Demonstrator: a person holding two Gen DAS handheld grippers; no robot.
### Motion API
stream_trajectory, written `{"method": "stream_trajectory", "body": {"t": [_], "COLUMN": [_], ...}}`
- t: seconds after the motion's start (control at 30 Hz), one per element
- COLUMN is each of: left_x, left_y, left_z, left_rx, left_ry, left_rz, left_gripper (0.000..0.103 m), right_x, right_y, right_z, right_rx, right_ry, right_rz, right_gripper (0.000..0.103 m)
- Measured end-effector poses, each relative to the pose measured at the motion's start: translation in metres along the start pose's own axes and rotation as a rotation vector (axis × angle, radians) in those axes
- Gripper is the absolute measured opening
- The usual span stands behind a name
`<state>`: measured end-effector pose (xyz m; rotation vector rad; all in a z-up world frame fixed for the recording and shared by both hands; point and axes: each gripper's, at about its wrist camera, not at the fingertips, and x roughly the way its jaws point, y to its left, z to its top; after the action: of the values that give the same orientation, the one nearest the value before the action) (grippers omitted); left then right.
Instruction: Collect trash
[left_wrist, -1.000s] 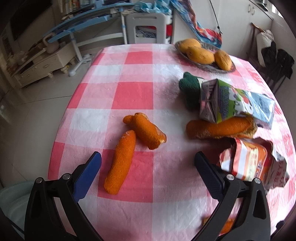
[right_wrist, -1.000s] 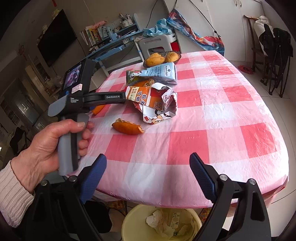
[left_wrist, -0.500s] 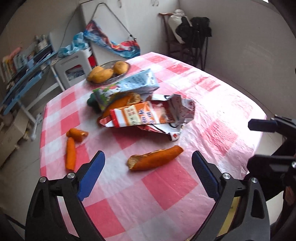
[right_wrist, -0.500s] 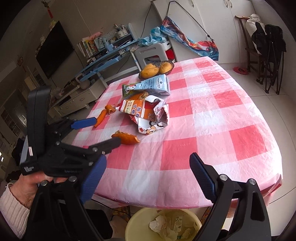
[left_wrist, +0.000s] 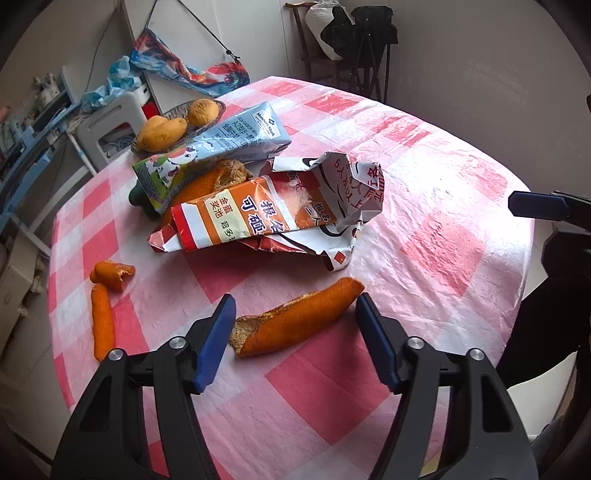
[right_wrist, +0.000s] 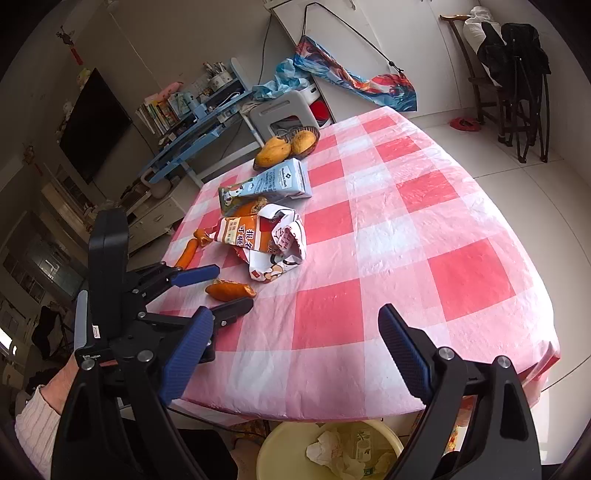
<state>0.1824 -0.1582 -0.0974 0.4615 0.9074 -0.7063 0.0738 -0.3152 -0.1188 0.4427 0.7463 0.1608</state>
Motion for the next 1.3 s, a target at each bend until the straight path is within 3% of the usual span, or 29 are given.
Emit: {"method": "stream_trajectory", "body": {"t": [0.03, 0.13, 0.5, 0.7, 0.87, 0.9, 1.03, 1.27, 1.3], "left_x": [0.0, -0.003, -0.027, -0.054, -0.049, -0.049, -0.049, -0.037, -0.034], "left_y": [0.0, 0.001, 0.003, 0.014, 0.019, 0.018, 0.013, 0.012, 0.013], "left_z": [0.0, -0.004, -0.033, -0.054, -0.066, -0.067, -0.063, -0.05, -0.049], "left_rx": [-0.013, -0.045, -0.18, -0.296, -0.358, -0.358, -0.333, -0.325, -0.327], "left_ry": [0.01, 0.035, 0.066, 0.03, 0.074, 0.076, 0.053, 0.031, 0.039], "left_rz": [-0.028, -0.056, -0.06, -0.006, -0.007, -0.011, 0.039, 0.082, 0.084], "left_gripper": [0.043, 0.025, 0.013, 0.013, 0.015, 0.019, 0.054, 0.056, 0.048], "right_x": [0.0, 0.0, -0.006, -0.003, 0.001, 0.001, 0.003, 0.012, 0.013], "right_y": [0.0, -0.001, -0.001, 0.004, 0.012, 0.013, 0.013, 0.017, 0.018], "right_z": [0.0, 0.0, -0.003, -0.005, -0.01, -0.011, -0.014, -0.017, -0.017], "right_rx": [0.001, 0.008, -0.004, -0.023, -0.058, -0.064, -0.068, -0.087, -0.091], "right_ry": [0.0, 0.003, -0.01, 0.001, 0.019, 0.021, 0.027, 0.046, 0.047], "right_rz": [0.002, 0.01, 0.005, 0.012, 0.006, 0.002, -0.009, -0.025, -0.026], "right_gripper": [0.087, 0.087, 0.087, 0.087, 0.087, 0.087, 0.087, 0.087, 0.087]}}
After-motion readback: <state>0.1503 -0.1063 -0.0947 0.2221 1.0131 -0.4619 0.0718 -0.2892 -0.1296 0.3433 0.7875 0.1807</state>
